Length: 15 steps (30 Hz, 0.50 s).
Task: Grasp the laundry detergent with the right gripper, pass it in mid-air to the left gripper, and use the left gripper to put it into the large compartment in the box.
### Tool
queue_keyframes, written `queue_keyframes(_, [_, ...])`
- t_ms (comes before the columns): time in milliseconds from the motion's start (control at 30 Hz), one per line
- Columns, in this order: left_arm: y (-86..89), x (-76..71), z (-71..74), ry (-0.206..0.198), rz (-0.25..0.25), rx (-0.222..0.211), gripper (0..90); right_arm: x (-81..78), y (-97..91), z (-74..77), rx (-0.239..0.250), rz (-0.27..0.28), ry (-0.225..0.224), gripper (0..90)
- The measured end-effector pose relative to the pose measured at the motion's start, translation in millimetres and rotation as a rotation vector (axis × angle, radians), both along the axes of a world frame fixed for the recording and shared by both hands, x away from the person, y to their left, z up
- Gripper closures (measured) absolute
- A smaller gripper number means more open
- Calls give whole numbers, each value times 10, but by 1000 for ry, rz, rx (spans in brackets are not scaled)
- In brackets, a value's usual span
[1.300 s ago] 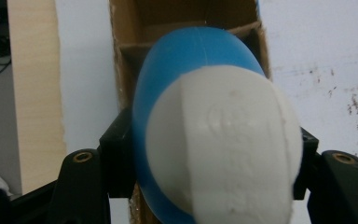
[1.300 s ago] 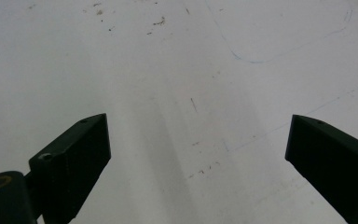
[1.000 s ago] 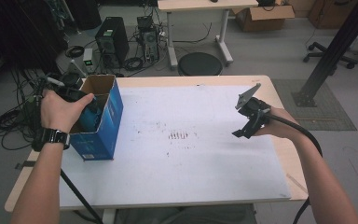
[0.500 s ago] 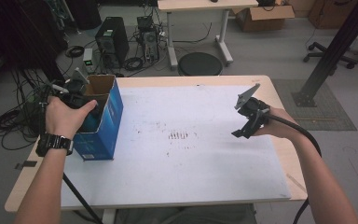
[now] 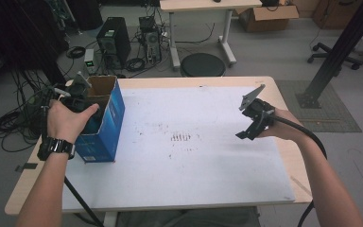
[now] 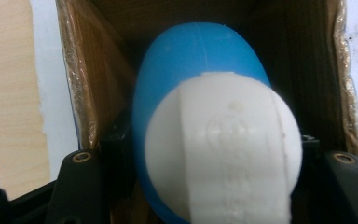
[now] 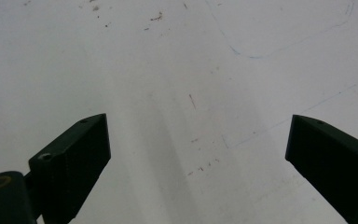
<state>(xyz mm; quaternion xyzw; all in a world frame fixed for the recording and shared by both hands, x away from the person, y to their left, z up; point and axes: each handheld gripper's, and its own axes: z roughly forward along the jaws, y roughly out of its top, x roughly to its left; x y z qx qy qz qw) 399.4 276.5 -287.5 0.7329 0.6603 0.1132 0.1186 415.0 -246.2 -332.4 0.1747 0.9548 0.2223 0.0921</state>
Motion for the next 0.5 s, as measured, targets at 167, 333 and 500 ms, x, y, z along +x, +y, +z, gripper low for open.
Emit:
queue_keyframes(167, [19,-1,-2,7,-1,-5,378,-5,12,-14,0,5,3,63])
queue_keyframes(333, [16,-4,-6,5,-3,-4,376,-8,12,-26,-4,4,6,63])
queue_keyframes(500, [5,-2,0,16,-17,6,374,-7,4,-26,-5,6,5,63])
